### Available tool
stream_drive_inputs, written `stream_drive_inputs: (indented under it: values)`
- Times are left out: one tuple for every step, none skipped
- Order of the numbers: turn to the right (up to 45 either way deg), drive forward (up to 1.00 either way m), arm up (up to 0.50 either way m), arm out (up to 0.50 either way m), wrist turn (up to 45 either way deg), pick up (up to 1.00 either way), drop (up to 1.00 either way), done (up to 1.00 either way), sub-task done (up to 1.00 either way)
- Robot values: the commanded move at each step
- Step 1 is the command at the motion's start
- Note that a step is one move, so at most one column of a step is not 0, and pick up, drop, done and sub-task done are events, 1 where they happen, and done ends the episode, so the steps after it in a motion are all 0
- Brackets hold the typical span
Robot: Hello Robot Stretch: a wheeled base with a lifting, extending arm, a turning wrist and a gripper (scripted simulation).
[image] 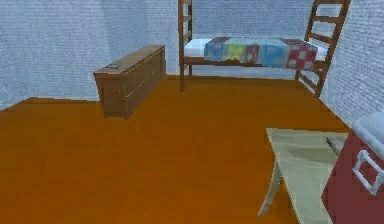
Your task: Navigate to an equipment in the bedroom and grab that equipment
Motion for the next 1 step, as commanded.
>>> stream_drive_inputs:
  values:
    - [0.0, 0.0, 0.0, 0.0, 45.0, 0.0, 0.0, 0.0, 0.0]
